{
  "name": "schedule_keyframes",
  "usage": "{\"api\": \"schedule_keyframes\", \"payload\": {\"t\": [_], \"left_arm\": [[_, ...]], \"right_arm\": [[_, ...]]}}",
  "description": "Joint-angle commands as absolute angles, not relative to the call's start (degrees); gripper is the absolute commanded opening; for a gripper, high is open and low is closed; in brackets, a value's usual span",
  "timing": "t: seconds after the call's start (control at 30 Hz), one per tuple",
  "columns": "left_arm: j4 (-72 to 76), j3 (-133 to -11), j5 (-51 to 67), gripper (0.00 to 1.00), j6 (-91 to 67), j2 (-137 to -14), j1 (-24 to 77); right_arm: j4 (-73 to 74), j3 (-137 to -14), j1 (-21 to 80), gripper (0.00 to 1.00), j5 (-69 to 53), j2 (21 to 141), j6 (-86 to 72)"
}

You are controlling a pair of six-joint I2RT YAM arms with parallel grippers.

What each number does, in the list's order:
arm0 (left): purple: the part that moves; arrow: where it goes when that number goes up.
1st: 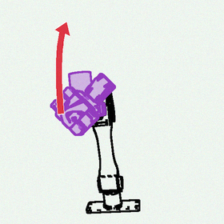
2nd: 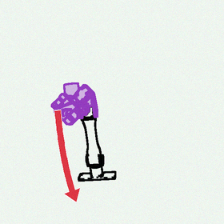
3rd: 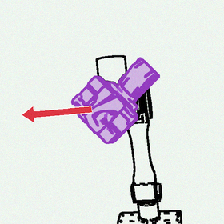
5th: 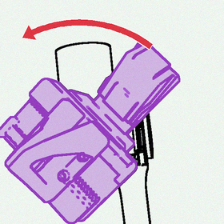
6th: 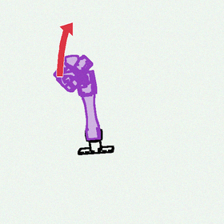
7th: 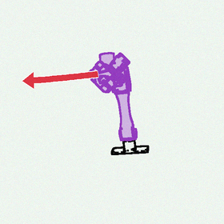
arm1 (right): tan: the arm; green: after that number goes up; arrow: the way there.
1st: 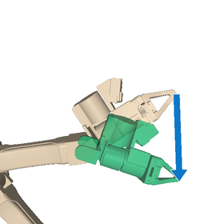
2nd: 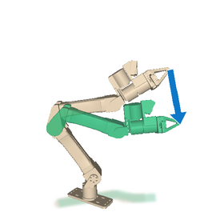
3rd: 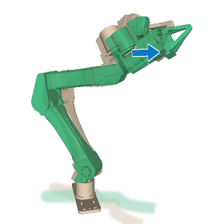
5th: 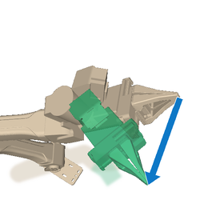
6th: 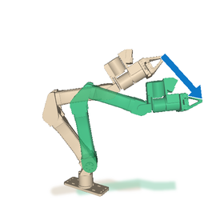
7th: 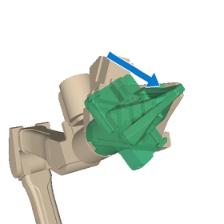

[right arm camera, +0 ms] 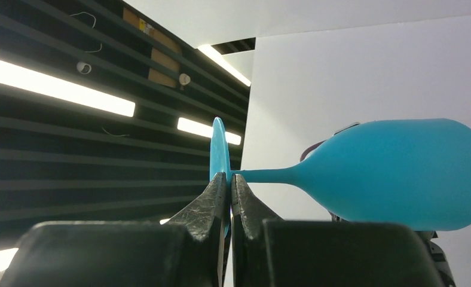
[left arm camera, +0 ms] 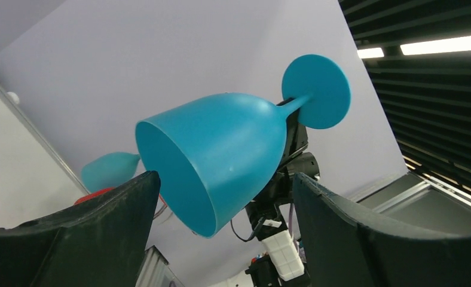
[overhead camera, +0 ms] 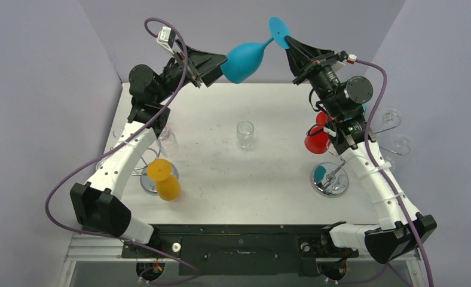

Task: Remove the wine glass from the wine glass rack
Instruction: Place the wine glass at the center of the board.

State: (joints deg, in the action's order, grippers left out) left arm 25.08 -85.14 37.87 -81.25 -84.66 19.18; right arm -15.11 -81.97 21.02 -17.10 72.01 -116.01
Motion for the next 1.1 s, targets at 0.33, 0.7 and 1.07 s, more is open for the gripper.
{"api": "schedule_keyframes", "payload": {"t": [0.33,0.7,1.07], "left_arm": [[42.18,-83.52,39.94,0.59,-91.51,-82.17,22.45],[37.26,-86.66,40.57,0.03,-89.98,-83.24,24.78],[-6.25,-101.55,30.01,0.00,-60.18,-81.74,25.11]], "right_arm": [[-26.78,-77.22,18.95,0.00,-20.43,71.51,-124.08],[-25.15,-74.52,16.34,0.00,-21.61,68.85,-119.96],[10.16,-83.57,15.35,0.51,-16.37,63.92,-90.46]]}}
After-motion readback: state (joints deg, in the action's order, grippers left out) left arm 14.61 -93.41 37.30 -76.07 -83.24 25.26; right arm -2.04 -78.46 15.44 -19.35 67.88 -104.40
